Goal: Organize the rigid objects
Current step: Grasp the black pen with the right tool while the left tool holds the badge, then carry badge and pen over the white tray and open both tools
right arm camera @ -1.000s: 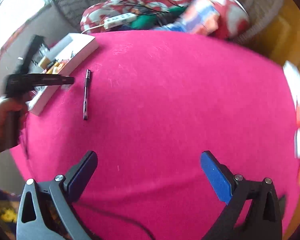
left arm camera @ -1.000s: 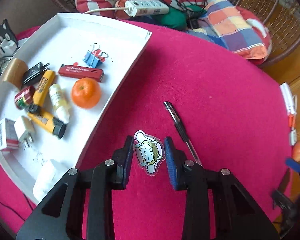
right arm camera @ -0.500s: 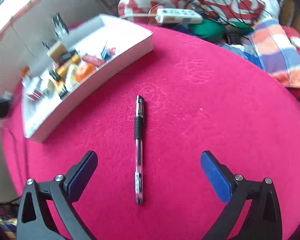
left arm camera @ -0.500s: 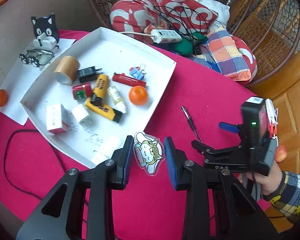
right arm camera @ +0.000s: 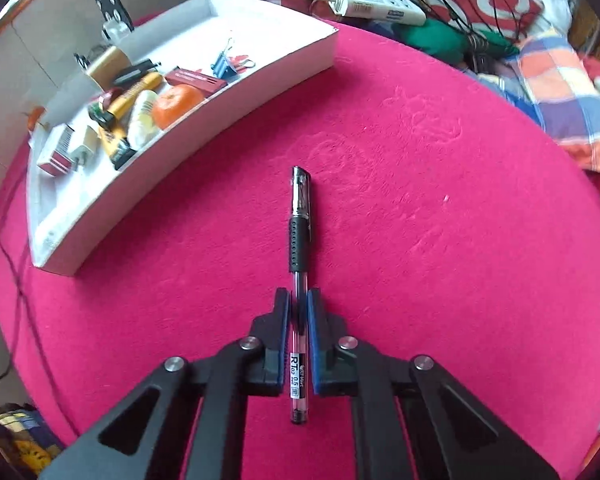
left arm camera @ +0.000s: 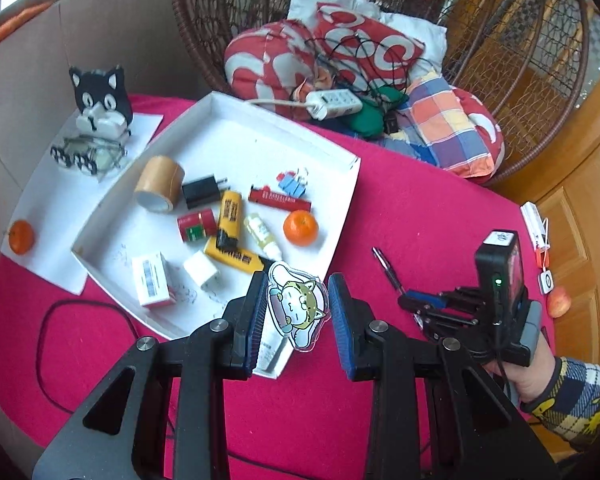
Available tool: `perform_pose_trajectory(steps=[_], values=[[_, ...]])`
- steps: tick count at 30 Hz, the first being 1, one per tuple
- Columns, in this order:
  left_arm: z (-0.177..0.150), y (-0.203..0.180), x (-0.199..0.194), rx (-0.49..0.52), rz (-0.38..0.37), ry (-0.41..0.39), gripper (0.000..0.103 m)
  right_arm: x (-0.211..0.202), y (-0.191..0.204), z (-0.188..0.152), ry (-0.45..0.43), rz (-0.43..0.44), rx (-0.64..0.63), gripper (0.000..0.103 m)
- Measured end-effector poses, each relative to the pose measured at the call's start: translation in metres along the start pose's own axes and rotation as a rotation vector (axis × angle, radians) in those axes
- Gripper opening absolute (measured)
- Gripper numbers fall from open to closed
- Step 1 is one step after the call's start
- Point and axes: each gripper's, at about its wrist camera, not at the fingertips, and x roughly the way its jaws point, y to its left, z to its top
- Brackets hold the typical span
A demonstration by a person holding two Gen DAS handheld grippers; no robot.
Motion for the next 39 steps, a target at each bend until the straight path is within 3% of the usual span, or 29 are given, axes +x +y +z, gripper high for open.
perform_pose_trajectory(steps=[7,15,21,30,39], values=[[0.027,-0.013,-0.038,0.075,-0.033,-0.132,0.030,-0.090,-0.002,0.003,-0.219,0.095,0.128,0.006],[0.052,-0.032,-0.076,0.152,-0.045,-0.255,0.030,-0.199,0.007,0.019,-0.508,0.149,0.133,0.006],[0.061,-0.033,-0.099,0.194,-0.028,-0.316,0.030,-0.249,0.019,0.023,-0.664,0.198,0.116,0.006],[0.070,-0.026,-0.129,0.206,-0.004,-0.392,0.030,-0.294,0.037,0.028,-0.801,0.251,0.071,0.006],[0.069,-0.010,-0.144,0.194,0.011,-0.424,0.030,-0.290,0.053,0.034,-0.806,0.288,0.034,0.006]])
